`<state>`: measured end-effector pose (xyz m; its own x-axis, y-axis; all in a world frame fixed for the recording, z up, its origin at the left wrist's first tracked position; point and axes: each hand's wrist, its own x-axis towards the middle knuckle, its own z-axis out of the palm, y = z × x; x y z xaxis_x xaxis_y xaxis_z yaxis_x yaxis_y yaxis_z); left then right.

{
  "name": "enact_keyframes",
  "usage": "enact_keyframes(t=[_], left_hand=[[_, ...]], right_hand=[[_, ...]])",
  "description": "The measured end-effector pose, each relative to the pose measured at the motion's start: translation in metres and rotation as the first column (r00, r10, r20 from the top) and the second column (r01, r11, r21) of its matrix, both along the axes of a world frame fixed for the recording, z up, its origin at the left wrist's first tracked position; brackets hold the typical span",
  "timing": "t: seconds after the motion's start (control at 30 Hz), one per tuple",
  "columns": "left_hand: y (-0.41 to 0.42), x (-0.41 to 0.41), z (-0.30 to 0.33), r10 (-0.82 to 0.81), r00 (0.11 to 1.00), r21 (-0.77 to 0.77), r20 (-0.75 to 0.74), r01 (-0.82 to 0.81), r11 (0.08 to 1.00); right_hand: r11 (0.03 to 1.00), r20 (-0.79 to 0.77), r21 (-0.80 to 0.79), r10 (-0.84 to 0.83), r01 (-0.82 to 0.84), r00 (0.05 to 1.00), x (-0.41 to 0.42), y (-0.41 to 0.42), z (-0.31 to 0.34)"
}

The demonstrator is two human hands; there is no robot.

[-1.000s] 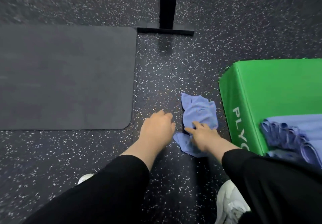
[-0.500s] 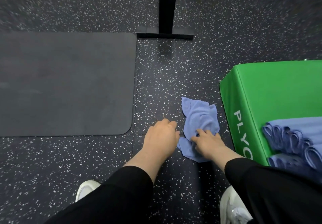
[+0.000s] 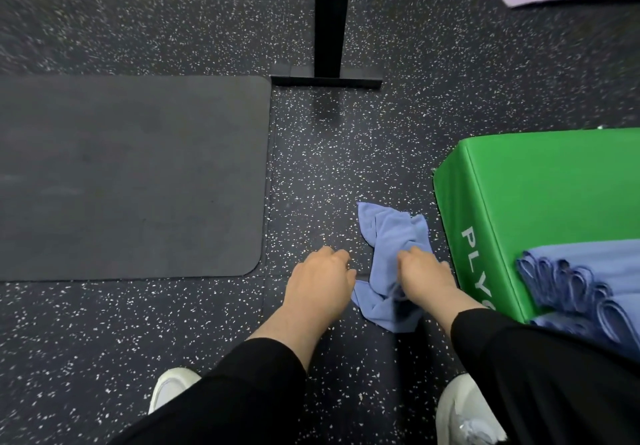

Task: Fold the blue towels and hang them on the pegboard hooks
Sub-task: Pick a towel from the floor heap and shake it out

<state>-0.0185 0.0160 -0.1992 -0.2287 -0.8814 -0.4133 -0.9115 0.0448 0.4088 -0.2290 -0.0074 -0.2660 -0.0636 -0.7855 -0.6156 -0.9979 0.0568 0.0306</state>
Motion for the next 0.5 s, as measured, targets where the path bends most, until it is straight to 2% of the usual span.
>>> enact_keyframes(t=[0.07, 0.13, 0.2, 0.33, 0.43, 0.5], left_hand=[[0.001, 0.002, 0.006, -0.003, 1.0, -0.01, -0.001, 0.003, 1.0], [0.002, 0.004, 0.009, -0.015, 1.0, -0.023, 0.009, 0.015, 1.0], [0.005, 0.005, 0.01, -0.022, 1.0, -0.019, 0.016, 0.023, 1.0], [0.01, 0.008, 0.006, -0.03, 0.999, 0.022, 0.031, 0.029, 0.999], [0.01, 0.01, 0.006, -0.026, 0.999, 0.04, 0.028, 0.025, 0.999], [0.008, 0.011, 0.009, -0.015, 0.999, 0.057, 0.029, 0.013, 0.998]], right_hand=[[0.997, 0.099, 0.062, 0.043, -0.049, 0.994, -0.002, 0.003, 0.002], [0.98, 0.118, 0.108, 0.156, -0.169, 0.981, 0.003, 0.012, -0.002], [0.949, 0.047, 0.193, 0.245, -0.249, 0.969, 0.012, 0.026, -0.012], [0.951, -0.112, 0.279, 0.167, -0.13, 0.979, 0.017, 0.04, -0.024], [0.978, -0.083, 0.169, 0.138, -0.122, 0.987, 0.018, 0.035, -0.017], [1.0, 0.035, 0.004, -0.024, 0.023, 0.999, 0.018, 0.026, -0.012]])
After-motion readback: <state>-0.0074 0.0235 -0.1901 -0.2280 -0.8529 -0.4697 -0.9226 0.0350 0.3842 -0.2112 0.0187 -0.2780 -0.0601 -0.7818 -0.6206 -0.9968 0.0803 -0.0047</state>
